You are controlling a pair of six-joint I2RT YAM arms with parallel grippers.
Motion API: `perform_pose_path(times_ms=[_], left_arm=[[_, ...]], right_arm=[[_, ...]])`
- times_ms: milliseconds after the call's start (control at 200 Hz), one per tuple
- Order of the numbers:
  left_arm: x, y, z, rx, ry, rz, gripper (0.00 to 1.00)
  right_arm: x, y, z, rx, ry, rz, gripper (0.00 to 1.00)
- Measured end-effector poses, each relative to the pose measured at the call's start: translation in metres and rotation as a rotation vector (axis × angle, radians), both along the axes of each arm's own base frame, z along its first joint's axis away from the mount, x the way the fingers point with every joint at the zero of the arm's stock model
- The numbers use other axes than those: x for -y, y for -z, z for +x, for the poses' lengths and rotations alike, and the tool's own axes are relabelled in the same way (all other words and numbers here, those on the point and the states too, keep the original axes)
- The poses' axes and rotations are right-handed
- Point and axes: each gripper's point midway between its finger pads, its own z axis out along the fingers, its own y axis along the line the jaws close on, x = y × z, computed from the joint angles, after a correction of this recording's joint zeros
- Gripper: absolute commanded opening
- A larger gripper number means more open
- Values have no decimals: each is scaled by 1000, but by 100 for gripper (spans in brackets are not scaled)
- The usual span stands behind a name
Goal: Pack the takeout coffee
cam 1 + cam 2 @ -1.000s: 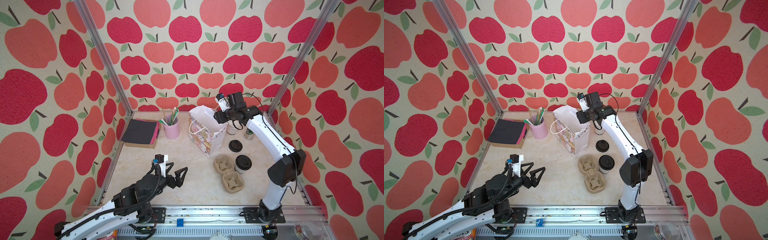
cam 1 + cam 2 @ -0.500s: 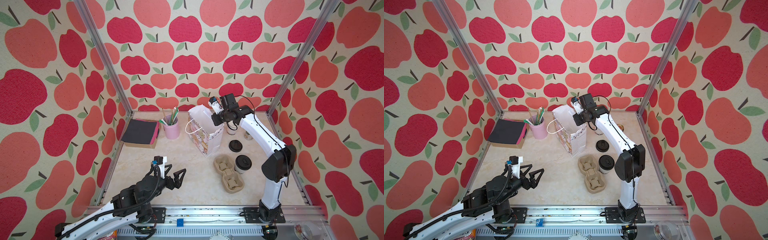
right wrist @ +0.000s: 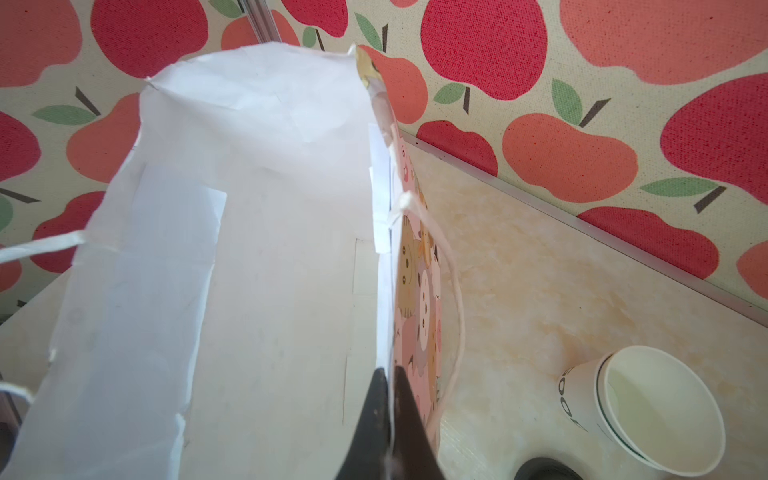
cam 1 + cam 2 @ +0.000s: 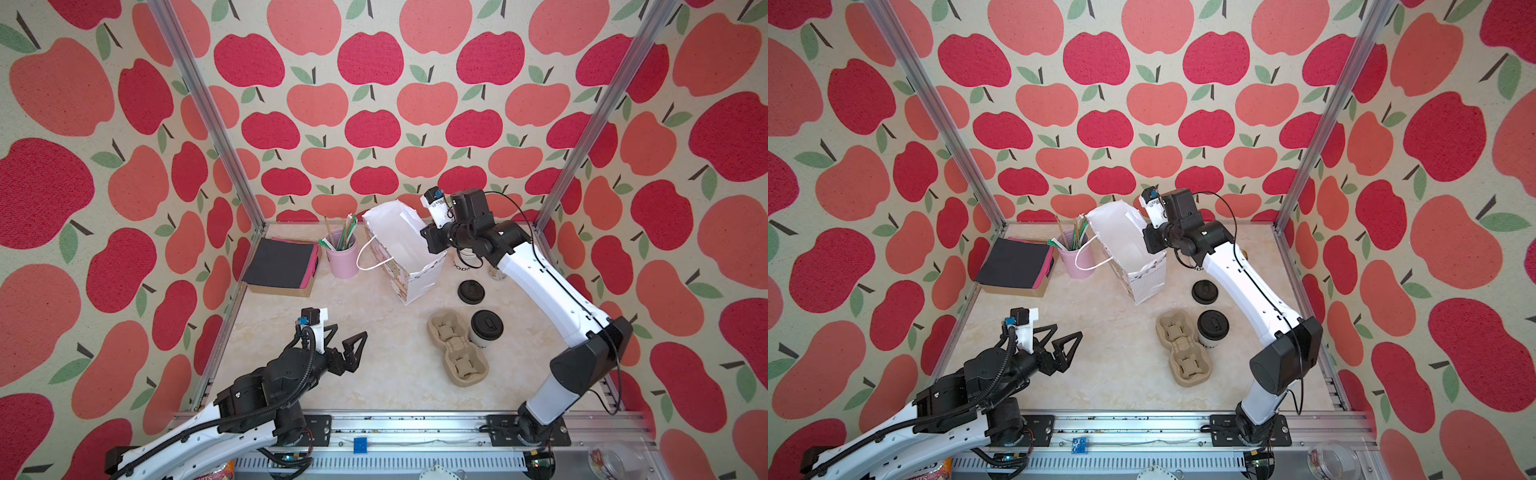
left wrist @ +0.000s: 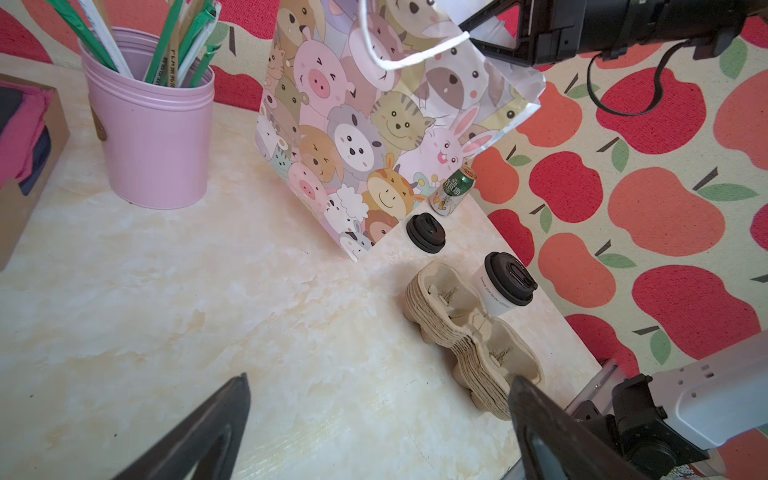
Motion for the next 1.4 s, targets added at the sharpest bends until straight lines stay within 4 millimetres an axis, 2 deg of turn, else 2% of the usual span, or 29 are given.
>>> perform_pose_path(times_ms=[170,350,605,815,951,1016,1096,1291,1401], left_arm=[[-6,-12,-2,17,-1,2,99],[-22,-46,-6,73,-16,-21,99],[-55,-105,-7,160,-90,14,99],[-46,-132,4,188,-98,168,99],[-39,-147,16,178,-98,233,99],[-36,-149,26,153,-105,244,99],[-39,-143,46,86,-130,241,100],[-56,-122,98,-112,-136,141,85],[-51,-121,115,-172,-61,101,81]], right_arm=[[1,-20,-24,12,-3,79,0],[-6,-21,-55,-15,-33,119,0],[-28,7,-101,-88,-112,102,0],[-36,38,-119,-156,-129,64,0],[-39,48,-126,-180,-133,52,0],[-40,51,-127,-187,-132,50,0],[-40,54,-128,-193,-129,46,0],[-40,61,-129,-205,-121,41,0],[-40,61,-129,-205,-123,41,0]])
